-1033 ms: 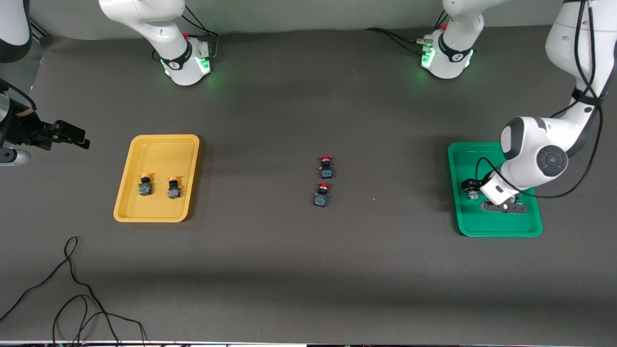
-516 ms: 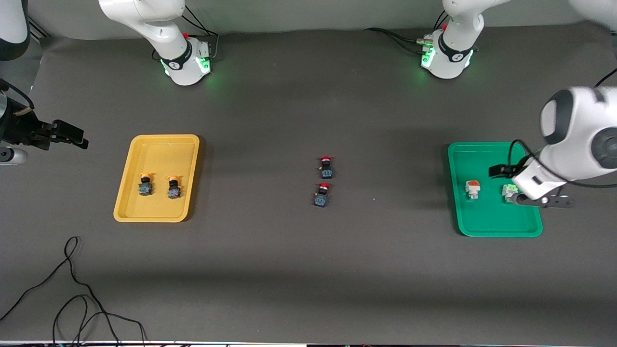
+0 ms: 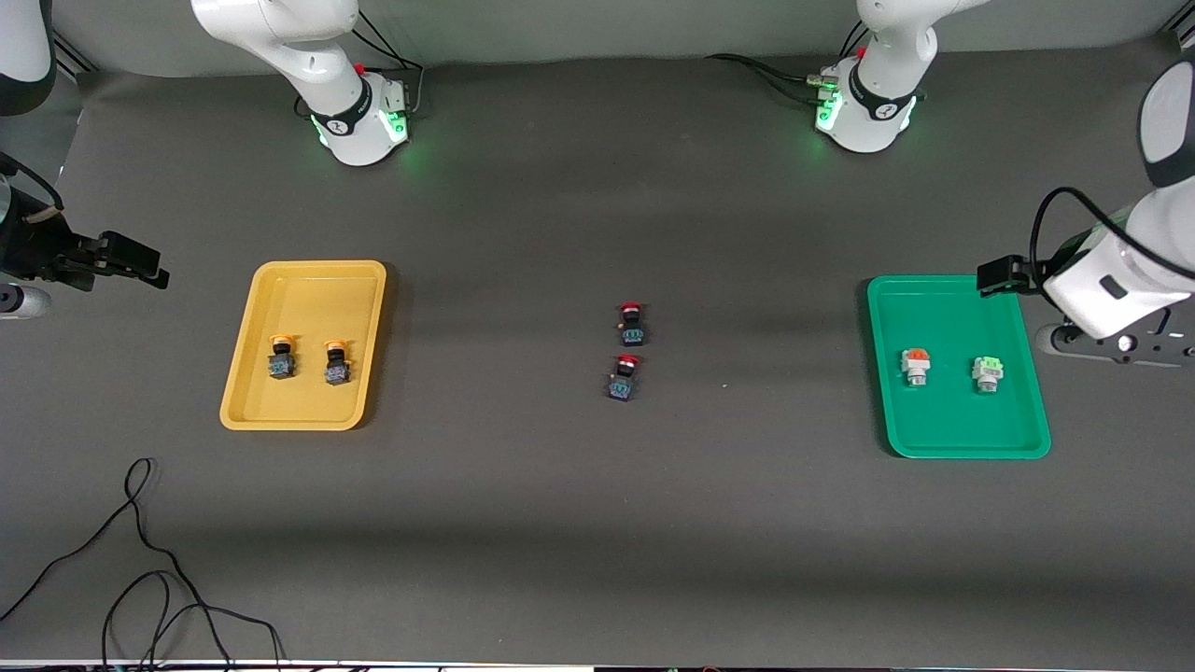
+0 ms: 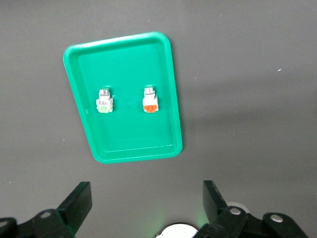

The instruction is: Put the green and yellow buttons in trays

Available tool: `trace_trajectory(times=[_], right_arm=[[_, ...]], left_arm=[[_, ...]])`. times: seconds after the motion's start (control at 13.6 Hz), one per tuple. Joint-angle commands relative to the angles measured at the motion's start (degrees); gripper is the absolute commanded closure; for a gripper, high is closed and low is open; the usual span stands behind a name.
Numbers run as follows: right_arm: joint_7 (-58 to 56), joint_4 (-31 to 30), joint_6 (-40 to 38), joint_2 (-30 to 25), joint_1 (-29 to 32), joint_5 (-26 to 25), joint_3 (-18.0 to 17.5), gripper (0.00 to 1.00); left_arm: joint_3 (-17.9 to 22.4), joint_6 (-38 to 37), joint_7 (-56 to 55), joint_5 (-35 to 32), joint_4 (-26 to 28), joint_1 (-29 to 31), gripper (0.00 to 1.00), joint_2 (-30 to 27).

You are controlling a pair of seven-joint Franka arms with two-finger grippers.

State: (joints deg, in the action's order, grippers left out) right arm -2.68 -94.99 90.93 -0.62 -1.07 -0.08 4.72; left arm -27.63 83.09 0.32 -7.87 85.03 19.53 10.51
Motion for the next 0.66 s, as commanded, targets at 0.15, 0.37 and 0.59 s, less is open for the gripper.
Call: trace_trajectory(times=[0.15, 0.37, 0.59], right_arm=[[0.4, 1.2, -0.3, 0.4, 0.5, -1.1, -0.6, 0.0], [0.4, 1.2, -0.3, 0.4, 0.5, -1.1, -0.6, 0.0], [0.4, 1.1, -0.3, 0.3, 0.4, -1.1, -0.7, 0.0]], left_arm=[[-0.7, -1.6, 0.4, 0.4, -4.1, -0.5, 0.0, 1.9], [-0.6, -1.8, 0.7, 0.4, -4.0, 0.1, 0.0, 2.0], [5.9, -2.7, 3.6, 0.4, -3.9, -6.0, 0.0, 1.0]])
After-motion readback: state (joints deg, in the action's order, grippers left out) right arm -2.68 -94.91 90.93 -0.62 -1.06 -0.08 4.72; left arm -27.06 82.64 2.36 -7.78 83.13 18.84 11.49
